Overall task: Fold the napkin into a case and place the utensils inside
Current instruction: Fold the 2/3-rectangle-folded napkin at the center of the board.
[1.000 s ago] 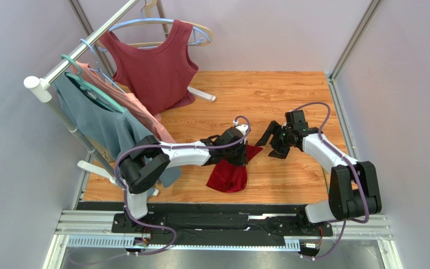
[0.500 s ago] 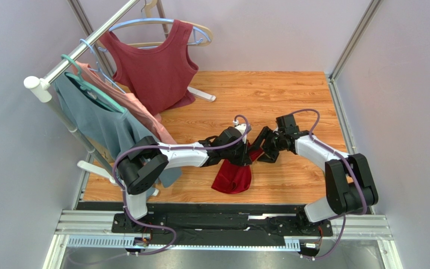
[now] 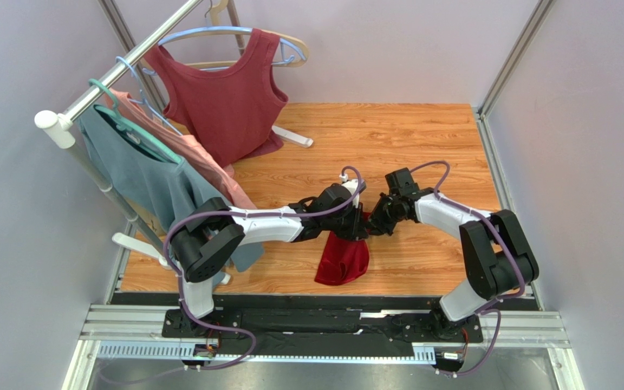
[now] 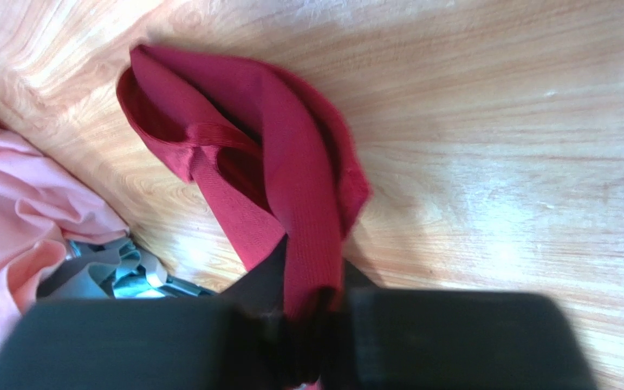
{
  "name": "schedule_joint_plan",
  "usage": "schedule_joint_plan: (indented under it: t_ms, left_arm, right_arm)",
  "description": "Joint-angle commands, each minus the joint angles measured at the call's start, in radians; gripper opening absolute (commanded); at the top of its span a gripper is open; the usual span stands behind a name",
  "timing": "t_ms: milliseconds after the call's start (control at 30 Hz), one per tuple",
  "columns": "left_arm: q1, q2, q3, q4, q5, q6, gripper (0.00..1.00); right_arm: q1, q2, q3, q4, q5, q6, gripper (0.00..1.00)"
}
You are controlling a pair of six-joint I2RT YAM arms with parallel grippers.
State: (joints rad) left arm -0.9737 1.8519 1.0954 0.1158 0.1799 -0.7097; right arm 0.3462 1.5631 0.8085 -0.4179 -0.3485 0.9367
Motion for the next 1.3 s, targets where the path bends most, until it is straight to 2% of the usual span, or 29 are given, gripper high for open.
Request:
schedule_joint_plan:
  t_ms: [0,100,267,367,500,567,700,767,833,867,900,1033,1067,1100,1133,1233,1267]
  left_arm:
    - [0.003,-0.049,0.017,0.071,0.050,-0.007,0.21]
    - [0.003,-0.086,-0.006,0.061,0.053,0.007,0.30]
    - [0.003,-0.192,-0.060,0.002,-0.020,0.029,0.34]
    - [0.016,-0.226,-0.083,-0.019,-0.052,0.027,0.29]
    - [0.036,-0.169,-0.022,-0.143,-0.105,0.012,0.12]
    - [0.040,-0.111,0.021,-0.189,-0.137,0.009,0.07]
    - [0.040,-0.019,0.079,-0.150,-0.151,0.019,0.04]
    - [0.038,0.001,0.086,-0.121,-0.099,0.026,0.04]
    - [0.033,-0.019,0.060,-0.009,-0.048,0.036,0.13]
    - [0.029,-0.028,0.049,0.017,-0.042,0.047,0.26]
    - [0.026,-0.040,0.019,0.077,-0.033,0.058,0.30]
    - [0.015,-0.097,-0.089,0.244,0.012,0.079,0.63]
    - [0.010,-0.097,-0.097,0.261,0.016,0.084,0.73]
    - [0.004,-0.094,-0.088,0.259,0.015,0.090,0.77]
    - [-0.016,-0.083,-0.074,0.240,-0.009,0.096,0.89]
    - [-0.071,-0.069,-0.011,0.151,-0.116,0.130,0.91]
    - [-0.083,-0.065,0.003,0.133,-0.147,0.141,0.99]
  right_arm:
    - [0.007,0.032,0.053,-0.044,0.095,-0.027,0.04]
    - [0.013,0.058,0.092,-0.103,0.131,-0.064,0.00]
    - [0.016,0.084,0.179,-0.234,0.226,-0.182,0.00]
    - [0.019,0.083,0.201,-0.262,0.276,-0.237,0.00]
    - [0.027,0.117,0.268,-0.330,0.342,-0.292,0.00]
    - [0.034,0.143,0.294,-0.350,0.400,-0.318,0.00]
    - [0.051,0.195,0.377,-0.422,0.500,-0.348,0.00]
    - [0.060,0.224,0.406,-0.450,0.535,-0.354,0.00]
    - [0.074,0.247,0.463,-0.507,0.578,-0.352,0.00]
    - [0.086,0.277,0.481,-0.525,0.594,-0.351,0.00]
    - [0.091,0.290,0.503,-0.565,0.615,-0.340,0.00]
    - [0.099,0.341,0.569,-0.619,0.595,-0.309,0.00]
    - [0.103,0.341,0.572,-0.622,0.594,-0.302,0.00]
    - [0.103,0.342,0.578,-0.633,0.597,-0.293,0.00]
    - [0.103,0.342,0.586,-0.642,0.599,-0.262,0.00]
    - [0.105,0.331,0.598,-0.654,0.589,-0.216,0.00]
    - [0.102,0.333,0.603,-0.656,0.579,-0.208,0.00]
